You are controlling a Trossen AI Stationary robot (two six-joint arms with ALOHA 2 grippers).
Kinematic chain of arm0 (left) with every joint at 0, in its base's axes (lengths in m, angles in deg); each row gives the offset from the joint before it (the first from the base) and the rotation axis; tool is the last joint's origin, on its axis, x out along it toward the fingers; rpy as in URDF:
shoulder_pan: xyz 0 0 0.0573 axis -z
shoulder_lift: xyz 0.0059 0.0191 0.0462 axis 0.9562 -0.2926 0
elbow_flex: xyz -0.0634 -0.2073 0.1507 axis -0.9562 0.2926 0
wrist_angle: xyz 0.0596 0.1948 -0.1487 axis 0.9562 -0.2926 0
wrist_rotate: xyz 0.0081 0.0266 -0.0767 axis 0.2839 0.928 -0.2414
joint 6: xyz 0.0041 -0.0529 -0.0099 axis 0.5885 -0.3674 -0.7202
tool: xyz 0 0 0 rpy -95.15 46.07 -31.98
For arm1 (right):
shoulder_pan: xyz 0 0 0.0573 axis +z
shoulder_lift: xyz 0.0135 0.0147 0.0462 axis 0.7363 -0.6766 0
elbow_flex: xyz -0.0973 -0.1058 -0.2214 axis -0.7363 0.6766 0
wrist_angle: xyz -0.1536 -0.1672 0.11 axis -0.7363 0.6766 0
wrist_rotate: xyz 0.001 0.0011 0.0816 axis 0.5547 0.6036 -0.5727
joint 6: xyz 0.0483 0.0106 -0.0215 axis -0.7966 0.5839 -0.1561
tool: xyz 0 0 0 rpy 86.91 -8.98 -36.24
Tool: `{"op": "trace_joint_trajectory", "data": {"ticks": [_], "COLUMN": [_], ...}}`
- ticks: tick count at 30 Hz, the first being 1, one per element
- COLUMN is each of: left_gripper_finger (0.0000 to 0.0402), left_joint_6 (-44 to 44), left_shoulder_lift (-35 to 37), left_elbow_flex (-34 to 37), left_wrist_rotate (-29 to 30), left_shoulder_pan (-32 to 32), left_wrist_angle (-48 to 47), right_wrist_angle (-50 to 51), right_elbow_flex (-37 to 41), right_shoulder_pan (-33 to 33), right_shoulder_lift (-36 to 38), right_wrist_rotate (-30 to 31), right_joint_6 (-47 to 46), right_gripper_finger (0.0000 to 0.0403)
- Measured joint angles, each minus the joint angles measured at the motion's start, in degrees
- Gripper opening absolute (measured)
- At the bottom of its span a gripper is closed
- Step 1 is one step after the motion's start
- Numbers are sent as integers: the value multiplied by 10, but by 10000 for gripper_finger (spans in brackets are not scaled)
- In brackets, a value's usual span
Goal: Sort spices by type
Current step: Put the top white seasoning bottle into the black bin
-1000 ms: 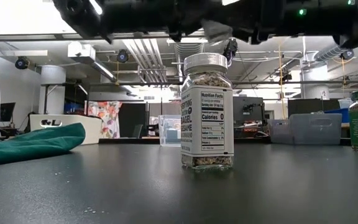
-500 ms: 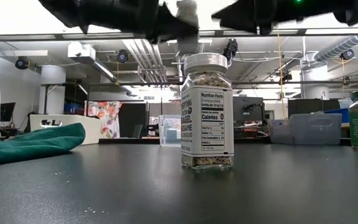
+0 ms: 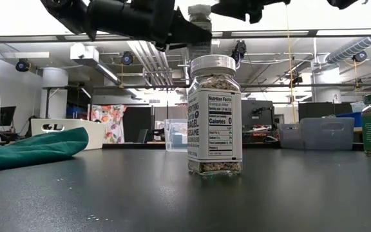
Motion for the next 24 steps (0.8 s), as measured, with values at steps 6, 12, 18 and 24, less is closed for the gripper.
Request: {"op": "trace_joint_trajectory", "data": {"ticks": [6,12,18,24], "left_gripper_finger": [182,182,182,183], "left_joint_6": [9,8,-10,-21], "left_shoulder_lift": [-2,-3,-3,-3], "left_elbow_flex": [0,-1,-2,-2], "left_wrist_rotate": [2,5,4,4], "left_shoulder_pan": [7,8,7,6], "left_wrist_angle": [8,9,11,14], "right_wrist_angle": [28,44,46,70], "right_elbow_flex": [-14,-21,-21,-27], "right_shoulder_pan": [-19,-27,-27,-29], "right_shoulder_lift": [-14,-16,-16,-16], "right_wrist_rotate": [-3,-9,-12,-12], "right_joint_6": [-22,-29,-23,-15], "right_gripper_finger": [334,313,283,261]}}
